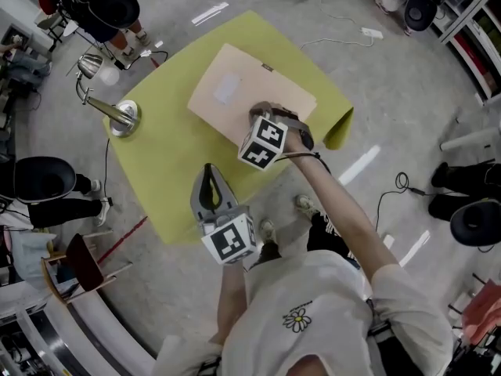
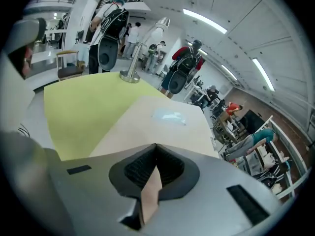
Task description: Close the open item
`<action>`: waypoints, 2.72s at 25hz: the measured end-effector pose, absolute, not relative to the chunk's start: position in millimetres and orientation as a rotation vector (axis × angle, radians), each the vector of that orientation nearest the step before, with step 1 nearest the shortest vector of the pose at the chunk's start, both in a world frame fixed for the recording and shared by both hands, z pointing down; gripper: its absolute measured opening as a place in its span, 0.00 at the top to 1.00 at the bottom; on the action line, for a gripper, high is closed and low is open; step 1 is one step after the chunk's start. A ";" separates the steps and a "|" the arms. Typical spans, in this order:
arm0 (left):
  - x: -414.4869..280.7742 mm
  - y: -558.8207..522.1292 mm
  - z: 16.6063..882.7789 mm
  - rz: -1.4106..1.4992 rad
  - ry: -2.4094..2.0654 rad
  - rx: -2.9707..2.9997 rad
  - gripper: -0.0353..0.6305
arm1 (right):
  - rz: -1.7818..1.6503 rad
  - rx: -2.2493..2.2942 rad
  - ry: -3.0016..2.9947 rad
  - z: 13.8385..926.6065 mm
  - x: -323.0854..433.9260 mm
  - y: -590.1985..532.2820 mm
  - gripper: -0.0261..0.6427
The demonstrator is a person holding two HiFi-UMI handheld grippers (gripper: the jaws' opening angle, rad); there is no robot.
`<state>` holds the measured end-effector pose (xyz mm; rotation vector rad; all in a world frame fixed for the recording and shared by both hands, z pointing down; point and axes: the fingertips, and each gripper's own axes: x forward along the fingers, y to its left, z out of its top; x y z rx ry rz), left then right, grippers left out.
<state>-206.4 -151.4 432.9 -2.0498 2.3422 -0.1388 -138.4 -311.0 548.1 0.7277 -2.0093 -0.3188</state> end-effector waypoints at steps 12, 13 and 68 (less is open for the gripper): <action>-230.7 -143.7 456.1 -0.220 2.433 -2.008 0.93 | -0.294 0.766 -1.918 575.7 -116.6 -390.1 0.95; -231.4 -144.8 458.0 -0.230 2.435 -2.010 0.93 | -0.281 0.766 -1.898 580.6 -110.9 -397.9 0.95; -192.6 -225.8 325.0 0.049 2.278 -1.993 0.93 | -0.203 1.126 -2.415 376.3 -61.1 -359.7 0.95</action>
